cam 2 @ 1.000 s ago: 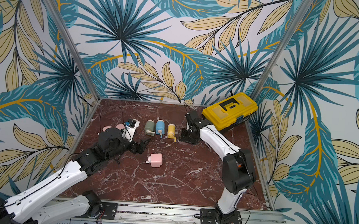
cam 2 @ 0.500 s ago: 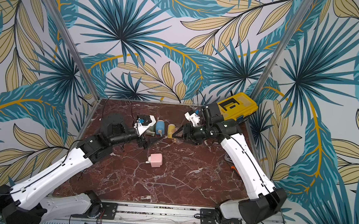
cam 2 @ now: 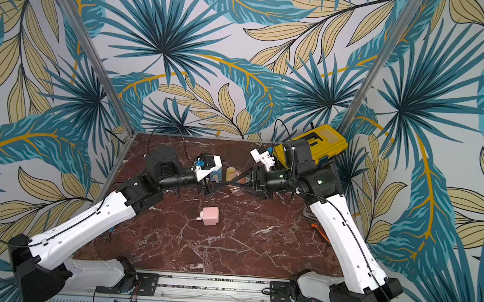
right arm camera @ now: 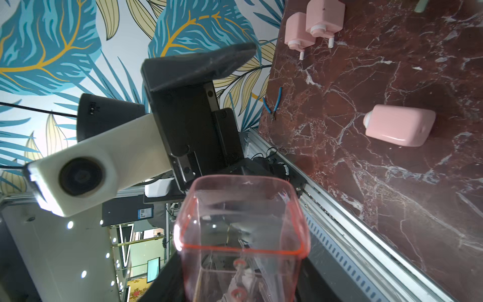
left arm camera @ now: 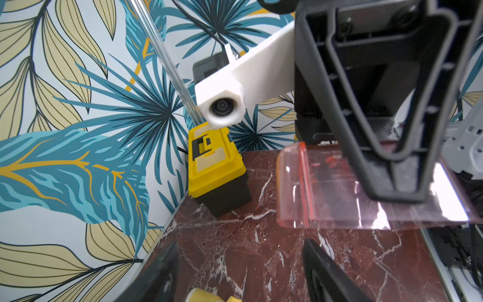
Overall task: Put the tray back into the pencil sharpener
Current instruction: Place the container at the center of the board.
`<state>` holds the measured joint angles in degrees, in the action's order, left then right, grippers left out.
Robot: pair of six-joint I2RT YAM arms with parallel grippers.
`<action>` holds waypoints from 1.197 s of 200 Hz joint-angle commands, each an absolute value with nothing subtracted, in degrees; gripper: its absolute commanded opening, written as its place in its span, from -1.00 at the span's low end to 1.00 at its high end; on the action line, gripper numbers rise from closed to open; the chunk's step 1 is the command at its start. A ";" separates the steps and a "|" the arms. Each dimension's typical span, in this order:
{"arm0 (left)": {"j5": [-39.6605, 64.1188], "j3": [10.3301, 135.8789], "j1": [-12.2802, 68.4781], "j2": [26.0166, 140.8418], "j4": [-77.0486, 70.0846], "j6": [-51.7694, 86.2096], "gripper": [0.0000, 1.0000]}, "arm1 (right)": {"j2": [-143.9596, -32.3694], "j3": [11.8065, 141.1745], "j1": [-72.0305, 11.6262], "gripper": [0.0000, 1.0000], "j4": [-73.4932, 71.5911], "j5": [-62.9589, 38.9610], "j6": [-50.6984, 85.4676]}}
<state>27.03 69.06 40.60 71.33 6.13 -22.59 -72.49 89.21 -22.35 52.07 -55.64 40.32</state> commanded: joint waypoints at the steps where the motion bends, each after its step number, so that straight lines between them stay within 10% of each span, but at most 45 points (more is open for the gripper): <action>1: 30.33 69.60 41.15 70.62 1.53 -20.40 0.48 | -71.02 88.24 -22.88 -0.16 45.39 -58.65 45.22; 208: 37.47 69.55 41.73 71.19 -0.38 -14.46 -0.71 | -69.26 80.08 -23.85 -0.26 30.80 -60.93 52.60; 239: 37.16 69.85 41.84 71.54 -0.36 -13.72 -0.86 | -68.99 79.59 -23.80 0.05 28.96 -60.38 52.77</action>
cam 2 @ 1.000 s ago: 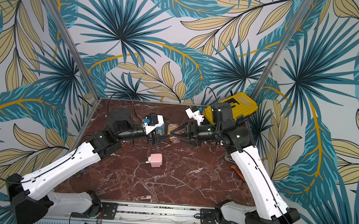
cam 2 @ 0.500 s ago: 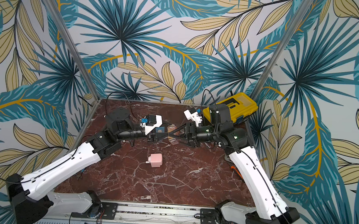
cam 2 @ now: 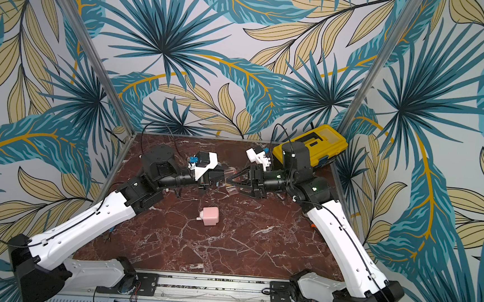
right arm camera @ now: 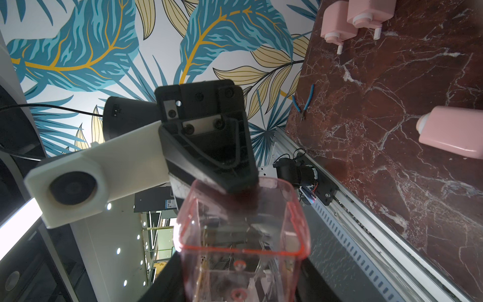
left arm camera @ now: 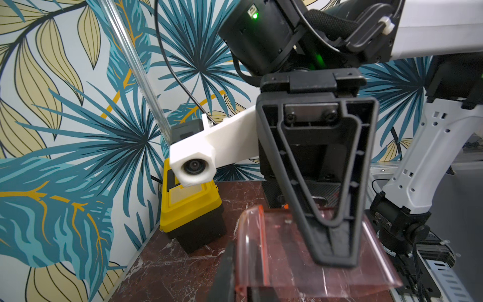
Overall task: Put the tray back into the pencil sharpener
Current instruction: Place the container at the center of the board.
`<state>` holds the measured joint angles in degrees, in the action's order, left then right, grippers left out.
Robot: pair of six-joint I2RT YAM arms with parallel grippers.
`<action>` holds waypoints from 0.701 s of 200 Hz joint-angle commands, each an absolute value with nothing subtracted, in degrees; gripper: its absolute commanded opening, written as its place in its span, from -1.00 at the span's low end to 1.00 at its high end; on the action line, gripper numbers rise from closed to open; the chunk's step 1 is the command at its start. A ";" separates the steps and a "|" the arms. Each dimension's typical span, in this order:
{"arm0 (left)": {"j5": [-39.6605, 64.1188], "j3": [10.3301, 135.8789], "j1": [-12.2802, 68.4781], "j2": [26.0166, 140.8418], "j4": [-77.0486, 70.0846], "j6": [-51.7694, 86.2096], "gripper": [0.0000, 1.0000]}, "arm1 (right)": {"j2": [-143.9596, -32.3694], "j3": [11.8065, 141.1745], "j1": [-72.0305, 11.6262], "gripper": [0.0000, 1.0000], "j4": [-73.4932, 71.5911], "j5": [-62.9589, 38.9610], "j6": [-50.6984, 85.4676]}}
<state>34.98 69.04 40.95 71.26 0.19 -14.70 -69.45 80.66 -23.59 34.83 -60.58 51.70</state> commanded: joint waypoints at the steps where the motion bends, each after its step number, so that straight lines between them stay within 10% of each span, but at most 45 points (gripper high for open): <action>1: 37.12 69.82 41.88 71.54 -0.40 -13.67 -0.87 | -68.99 79.56 -23.81 0.08 28.94 -60.34 52.75; 34: 33.61 68.74 41.84 71.20 -0.26 -11.91 -1.00 | -67.47 79.29 -23.42 0.75 27.92 -56.44 50.33; 81: 22.11 64.43 41.93 70.83 0.08 -9.56 -1.00 | -62.81 77.11 -18.50 0.99 35.32 -44.84 44.58; 140: 11.40 73.67 49.39 82.32 23.70 -32.33 -1.00 | -57.04 78.17 -15.12 0.93 69.07 10.96 24.59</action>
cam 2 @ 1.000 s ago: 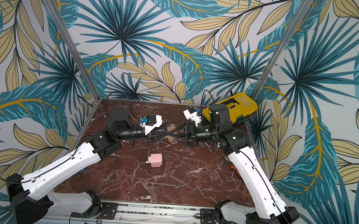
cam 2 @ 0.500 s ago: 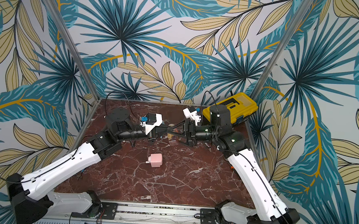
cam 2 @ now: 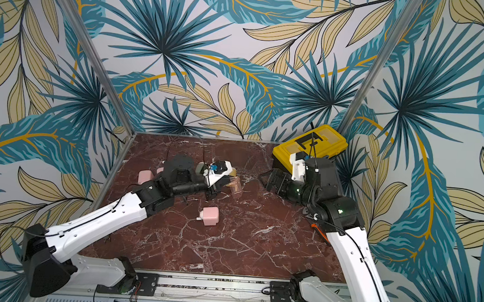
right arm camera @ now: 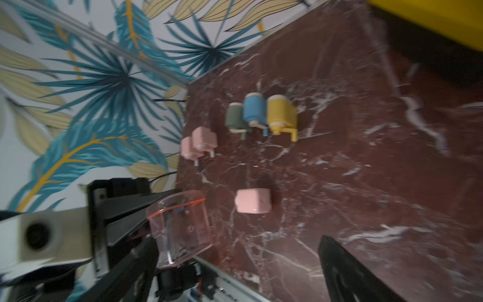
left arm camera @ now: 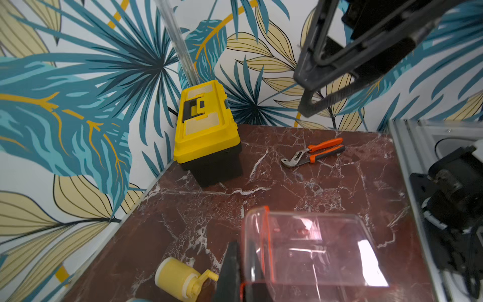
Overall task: Put the tray back into the pencil sharpener
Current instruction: Place the container at the center of the board.
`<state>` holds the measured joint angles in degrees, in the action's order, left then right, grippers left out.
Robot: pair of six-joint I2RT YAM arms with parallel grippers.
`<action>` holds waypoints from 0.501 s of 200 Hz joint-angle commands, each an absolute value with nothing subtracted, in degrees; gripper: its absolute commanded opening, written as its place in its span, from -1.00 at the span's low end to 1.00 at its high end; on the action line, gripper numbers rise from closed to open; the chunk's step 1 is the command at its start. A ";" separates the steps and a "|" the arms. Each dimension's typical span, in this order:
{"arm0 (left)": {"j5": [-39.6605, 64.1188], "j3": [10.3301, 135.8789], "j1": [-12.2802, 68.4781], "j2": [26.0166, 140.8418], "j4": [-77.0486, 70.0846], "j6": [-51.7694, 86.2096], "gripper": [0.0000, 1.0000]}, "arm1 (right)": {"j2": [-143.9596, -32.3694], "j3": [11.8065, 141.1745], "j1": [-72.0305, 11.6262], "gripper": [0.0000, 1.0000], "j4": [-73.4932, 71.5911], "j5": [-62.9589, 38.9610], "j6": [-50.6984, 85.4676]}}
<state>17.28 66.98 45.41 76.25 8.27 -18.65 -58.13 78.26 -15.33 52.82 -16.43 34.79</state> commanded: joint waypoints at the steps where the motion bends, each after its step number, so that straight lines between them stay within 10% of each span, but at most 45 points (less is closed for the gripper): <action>1: 11.28 73.93 49.57 82.69 24.20 -32.82 -1.00 | -56.95 78.11 -15.12 0.93 69.34 11.81 24.51; 100: -5.25 82.96 59.23 105.10 39.28 -68.67 -1.00 | -48.12 74.74 -15.11 0.88 74.69 21.03 27.07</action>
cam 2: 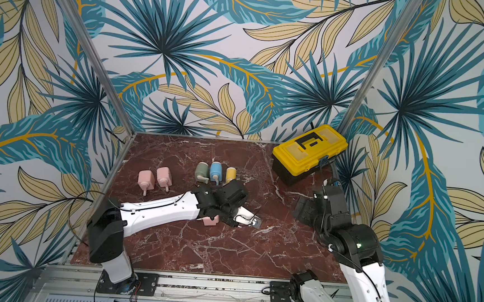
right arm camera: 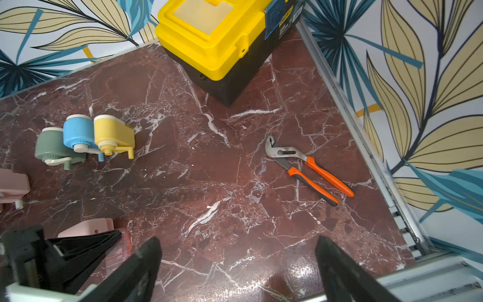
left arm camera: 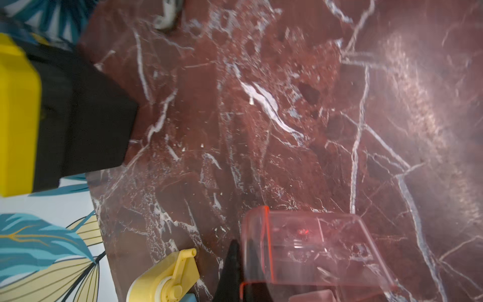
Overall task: Put the tray back into the pencil sharpener
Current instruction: Place the container at the center of the board.
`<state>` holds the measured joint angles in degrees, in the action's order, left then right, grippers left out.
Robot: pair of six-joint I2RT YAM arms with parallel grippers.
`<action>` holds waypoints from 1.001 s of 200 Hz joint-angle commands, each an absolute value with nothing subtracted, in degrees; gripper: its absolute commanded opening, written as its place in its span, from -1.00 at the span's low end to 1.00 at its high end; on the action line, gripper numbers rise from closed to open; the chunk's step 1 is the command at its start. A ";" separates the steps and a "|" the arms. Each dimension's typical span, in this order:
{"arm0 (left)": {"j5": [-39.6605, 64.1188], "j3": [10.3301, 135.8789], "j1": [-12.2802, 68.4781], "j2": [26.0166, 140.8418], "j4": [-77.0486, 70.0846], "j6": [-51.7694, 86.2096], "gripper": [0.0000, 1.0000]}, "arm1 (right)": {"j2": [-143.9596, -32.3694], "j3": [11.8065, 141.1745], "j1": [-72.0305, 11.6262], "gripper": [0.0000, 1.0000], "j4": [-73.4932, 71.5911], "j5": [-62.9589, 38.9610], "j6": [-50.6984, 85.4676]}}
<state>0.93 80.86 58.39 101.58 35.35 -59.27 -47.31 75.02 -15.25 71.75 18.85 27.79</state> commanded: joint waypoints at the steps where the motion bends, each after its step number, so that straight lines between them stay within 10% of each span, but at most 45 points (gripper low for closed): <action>1: -5.30 83.01 59.23 105.29 39.28 -68.74 -1.00 | -48.10 74.81 -15.11 0.88 74.74 21.02 27.07; 54: -6.19 85.23 61.16 112.24 40.60 -69.71 -1.00 | -48.16 76.39 -15.11 0.86 75.76 20.31 26.19; 115: -9.51 86.37 61.81 116.09 40.78 -68.73 -0.16 | -48.15 76.54 -15.12 0.86 75.32 19.89 25.46; 200: 1.18 85.82 61.85 99.72 40.34 -56.91 0.09 | -48.83 72.83 -15.12 0.81 70.73 16.29 22.26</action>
<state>-5.82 85.27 61.82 109.69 40.56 -64.23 -48.31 75.37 -15.25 73.43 18.85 24.53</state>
